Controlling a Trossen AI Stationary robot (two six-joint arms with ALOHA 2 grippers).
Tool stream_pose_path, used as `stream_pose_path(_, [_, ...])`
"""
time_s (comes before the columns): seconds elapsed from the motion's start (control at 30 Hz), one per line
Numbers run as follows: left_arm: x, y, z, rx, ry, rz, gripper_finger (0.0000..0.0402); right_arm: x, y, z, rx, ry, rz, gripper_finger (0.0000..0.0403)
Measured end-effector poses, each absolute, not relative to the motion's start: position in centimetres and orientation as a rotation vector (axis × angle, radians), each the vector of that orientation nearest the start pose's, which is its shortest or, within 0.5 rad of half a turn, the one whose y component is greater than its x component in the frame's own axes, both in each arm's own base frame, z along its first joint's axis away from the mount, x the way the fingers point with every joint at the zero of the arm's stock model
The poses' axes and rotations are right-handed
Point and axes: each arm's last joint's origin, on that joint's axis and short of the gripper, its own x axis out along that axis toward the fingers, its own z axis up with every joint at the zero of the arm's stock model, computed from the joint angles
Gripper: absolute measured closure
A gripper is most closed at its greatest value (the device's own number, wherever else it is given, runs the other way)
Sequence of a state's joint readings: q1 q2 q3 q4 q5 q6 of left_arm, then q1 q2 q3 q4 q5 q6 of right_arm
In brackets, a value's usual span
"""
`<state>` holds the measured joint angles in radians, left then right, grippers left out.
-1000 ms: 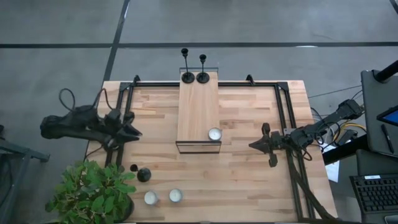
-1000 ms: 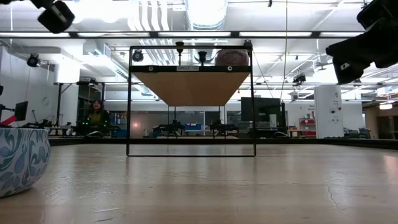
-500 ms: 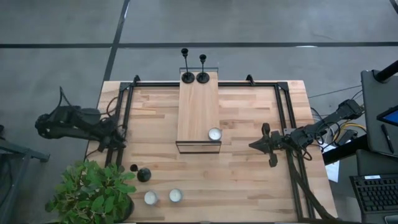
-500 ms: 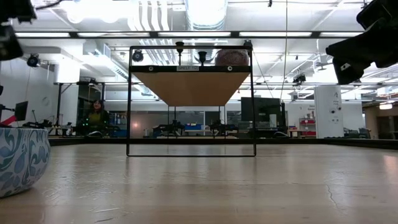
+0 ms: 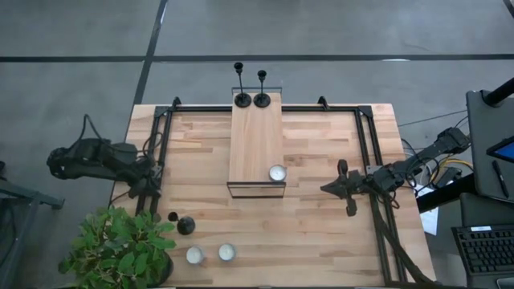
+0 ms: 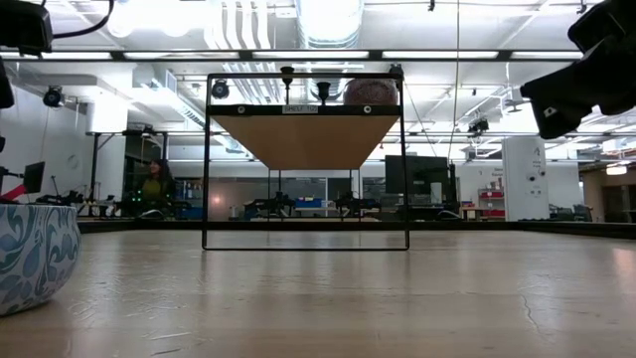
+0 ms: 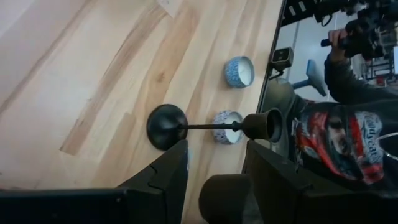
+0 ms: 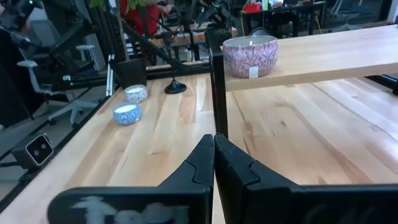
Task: Pick & Place candle stick holders
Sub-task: Put the black candle holder on the shelf
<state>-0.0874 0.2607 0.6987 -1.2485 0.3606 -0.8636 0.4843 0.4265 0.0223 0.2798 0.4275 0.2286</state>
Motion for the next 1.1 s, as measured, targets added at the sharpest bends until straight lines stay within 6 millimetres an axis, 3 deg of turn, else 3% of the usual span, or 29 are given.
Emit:
stream_pose_path(0.47, [3.5, -1.6, 24.0, -0.690, 0.995, -0.230, 0.0248, 11.4, 4.7, 15.7, 0.161, 0.145, 0.049, 0.0394])
stream_pose_path(0.77, [5.6, -2.0, 21.4, -0.723, 1.000, -0.350, 0.0259, 11.4, 4.7, 15.7, 0.159, 0.145, 0.049, 0.0394])
stream_pose_path(0.93, [6.1, -2.2, 19.3, -0.760, 1.096, -0.381, 0.0259, 11.4, 4.7, 15.7, 0.158, 0.144, 0.049, 0.0394])
stream_pose_path(1.1, [7.0, -2.4, 19.0, -0.796, 1.054, -0.429, 0.0259, 11.4, 4.7, 15.7, 0.142, 0.144, 0.050, 0.0394])
